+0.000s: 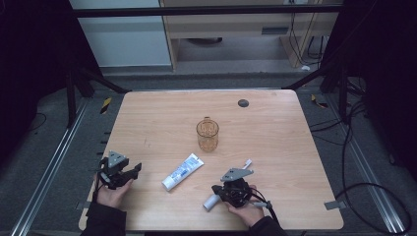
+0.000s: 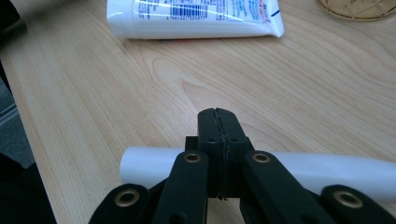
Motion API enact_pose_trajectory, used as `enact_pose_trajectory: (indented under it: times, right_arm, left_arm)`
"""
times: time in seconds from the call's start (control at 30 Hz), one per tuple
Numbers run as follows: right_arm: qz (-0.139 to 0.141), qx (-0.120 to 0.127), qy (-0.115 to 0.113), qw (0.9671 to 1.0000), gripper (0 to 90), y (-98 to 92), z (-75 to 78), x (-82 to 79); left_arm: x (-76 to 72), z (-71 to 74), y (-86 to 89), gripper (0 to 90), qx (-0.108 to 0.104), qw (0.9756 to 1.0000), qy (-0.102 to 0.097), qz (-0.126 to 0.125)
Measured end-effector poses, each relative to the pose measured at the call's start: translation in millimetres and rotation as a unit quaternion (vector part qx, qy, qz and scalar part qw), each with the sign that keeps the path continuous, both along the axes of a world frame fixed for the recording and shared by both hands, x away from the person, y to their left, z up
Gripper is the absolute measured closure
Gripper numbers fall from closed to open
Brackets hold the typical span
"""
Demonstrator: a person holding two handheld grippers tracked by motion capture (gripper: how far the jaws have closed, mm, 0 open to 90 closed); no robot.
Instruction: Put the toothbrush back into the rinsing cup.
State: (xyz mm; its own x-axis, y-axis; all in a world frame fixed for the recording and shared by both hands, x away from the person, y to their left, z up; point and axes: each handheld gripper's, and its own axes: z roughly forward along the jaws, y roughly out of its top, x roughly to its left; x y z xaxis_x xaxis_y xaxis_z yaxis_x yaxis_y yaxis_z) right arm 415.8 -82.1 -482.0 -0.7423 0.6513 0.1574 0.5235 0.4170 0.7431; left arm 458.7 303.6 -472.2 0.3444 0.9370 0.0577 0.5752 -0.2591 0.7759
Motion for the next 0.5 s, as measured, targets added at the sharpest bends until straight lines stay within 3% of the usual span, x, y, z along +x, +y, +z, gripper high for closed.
enact_pose_trajectory:
  times: [0.5]
  right_arm:
    - [-0.001, -0.009, 0.009, 0.9999, 89.3, -4.8, -1.7, 0.4]
  left_arm:
    - [0.6, -0.9, -0.8, 43.6, 0.003, 1.0, 0.004, -0.001]
